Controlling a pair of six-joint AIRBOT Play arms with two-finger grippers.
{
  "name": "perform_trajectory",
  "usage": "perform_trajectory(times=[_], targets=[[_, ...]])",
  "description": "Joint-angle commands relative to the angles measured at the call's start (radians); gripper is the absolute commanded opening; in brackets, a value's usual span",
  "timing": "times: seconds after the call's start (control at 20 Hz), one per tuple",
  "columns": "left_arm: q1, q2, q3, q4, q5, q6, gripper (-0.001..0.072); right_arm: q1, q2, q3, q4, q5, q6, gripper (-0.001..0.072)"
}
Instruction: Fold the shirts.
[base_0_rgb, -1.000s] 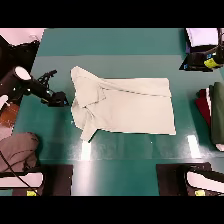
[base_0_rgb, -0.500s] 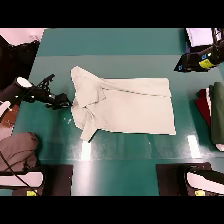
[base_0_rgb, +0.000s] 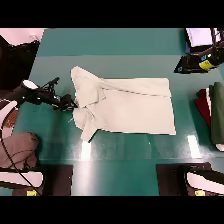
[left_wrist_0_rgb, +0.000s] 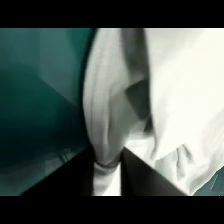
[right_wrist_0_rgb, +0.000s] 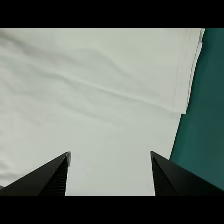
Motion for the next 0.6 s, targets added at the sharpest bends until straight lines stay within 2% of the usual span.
perform_trajectory(times=[0.0,0.2,0.35,0.55], targets=[[-0.032,-0.001,0.008,0.005,-0.018,0.017,0.0029,-0.017,0.001,-0.001,0.000,0.076,0.000,0.0574],[-0.021,0.066,0.040,0.173,-0.087,-0.019,0.0027,-0.056,0.040,-0.095,0.000,0.126,0.000,0.0574],[-0.021,0.189,0.040,0.250,-0.115,-0.014,0.0028,-0.116,0.156,-0.387,0.000,0.061,0.000,0.0574],[-0.024,0.312,0.040,0.245,-0.159,-0.007,0.0029,-0.270,0.296,-0.822,0.009,-0.036,-0.008,0.0573]])
